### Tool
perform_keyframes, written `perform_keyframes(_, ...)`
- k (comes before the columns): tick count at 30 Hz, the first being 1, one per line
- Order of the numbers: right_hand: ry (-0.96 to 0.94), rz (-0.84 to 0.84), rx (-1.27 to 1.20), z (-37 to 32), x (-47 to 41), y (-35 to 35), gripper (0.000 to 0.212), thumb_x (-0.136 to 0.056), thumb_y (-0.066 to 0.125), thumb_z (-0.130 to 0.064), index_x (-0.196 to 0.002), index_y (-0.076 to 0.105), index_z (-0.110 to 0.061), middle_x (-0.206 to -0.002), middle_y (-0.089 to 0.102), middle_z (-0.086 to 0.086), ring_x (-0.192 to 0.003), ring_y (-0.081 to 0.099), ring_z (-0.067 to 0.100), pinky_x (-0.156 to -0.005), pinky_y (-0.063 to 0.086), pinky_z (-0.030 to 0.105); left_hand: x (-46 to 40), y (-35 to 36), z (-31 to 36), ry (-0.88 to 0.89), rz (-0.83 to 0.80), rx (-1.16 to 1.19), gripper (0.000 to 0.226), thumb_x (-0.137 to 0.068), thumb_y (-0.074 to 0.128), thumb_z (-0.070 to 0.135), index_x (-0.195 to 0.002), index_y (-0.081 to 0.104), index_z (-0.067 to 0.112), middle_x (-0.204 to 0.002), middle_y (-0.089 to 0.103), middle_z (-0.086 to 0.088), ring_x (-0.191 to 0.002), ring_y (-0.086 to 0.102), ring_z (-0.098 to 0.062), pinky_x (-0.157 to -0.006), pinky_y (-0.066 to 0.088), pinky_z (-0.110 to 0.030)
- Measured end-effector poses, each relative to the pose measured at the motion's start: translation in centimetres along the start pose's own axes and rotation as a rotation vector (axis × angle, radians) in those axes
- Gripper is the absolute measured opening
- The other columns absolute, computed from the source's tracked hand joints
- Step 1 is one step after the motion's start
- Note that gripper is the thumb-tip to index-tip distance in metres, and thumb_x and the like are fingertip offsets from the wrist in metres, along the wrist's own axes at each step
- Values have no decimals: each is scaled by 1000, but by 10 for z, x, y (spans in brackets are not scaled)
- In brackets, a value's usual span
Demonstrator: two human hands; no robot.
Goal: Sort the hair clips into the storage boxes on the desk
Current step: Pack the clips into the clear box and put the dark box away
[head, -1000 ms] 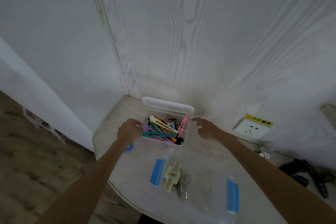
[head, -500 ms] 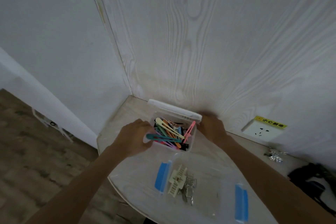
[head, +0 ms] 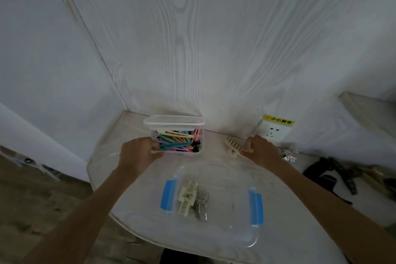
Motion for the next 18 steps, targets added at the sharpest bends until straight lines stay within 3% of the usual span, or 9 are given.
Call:
perform_keyframes(5,59,-92,-95,21,21,8,22,-81,67,-34,-82,48,-22,-104,65,7,-102,61,26,-84,44,33,-12,6,-11,-120,-5,86,32,-76,72,42,-100,70,21,-100,69,-1,-94,63,-20,-75,44,-30)
perform_keyframes(8,44,-120,-110,22,33,9,25,-85,63,-32,-93,43,-20,-105,66,7,-97,63,26,-81,48,33,-6,8,-6,-101,-24,100,36,-80,70,35,-112,64,22,-110,64,0,-98,62,-21,-78,46,-33)
perform_keyframes(11,11,-30,-213,12,43,-15,27,-88,58,-37,-101,48,-16,-93,64,6,-90,64,27,-77,49,34,15,-13,5,-112,61,119,30,-90,53,39,-113,61,20,-108,64,-2,-94,63,-23,-75,48,-34)
perform_keyframes(12,-2,16,-273,7,47,-27,26,-89,57,-36,-103,51,-15,-90,64,6,-87,65,26,-75,49,34,22,-12,10,-109,-13,80,37,-93,44,46,-111,61,18,-102,65,-2,-89,64,-22,-73,47,-32)
perform_keyframes(14,-38,48,-390,-11,64,-51,21,-90,57,-33,-102,53,-17,-88,67,6,-74,67,19,-68,52,31,45,14,18,-153,-386,51,59,-91,30,60,-110,59,12,-91,66,-2,-78,65,-19,-68,51,-29)
perform_keyframes(16,-83,-29,-515,-33,85,-64,12,-90,56,-30,-98,54,-21,-81,67,4,-64,65,11,-62,54,22,85,45,26,-333,-817,282,66,-89,34,63,-121,49,7,-97,62,-5,-67,68,-16,-65,57,-28)
perform_keyframes(18,-109,-177,-561,-54,112,-64,8,-91,56,-25,-97,54,-21,-77,66,3,-64,65,10,-60,55,17,109,58,39,-436,-988,448,61,-93,44,49,-130,37,2,-99,59,-9,-58,69,-15,-63,59,-28)
Point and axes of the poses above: each hand's wrist, its own x-axis away from the middle knuckle, its own y-axis out of the palm, z = x × y, the point moved 10 cm from there along -x, towards the middle knuckle
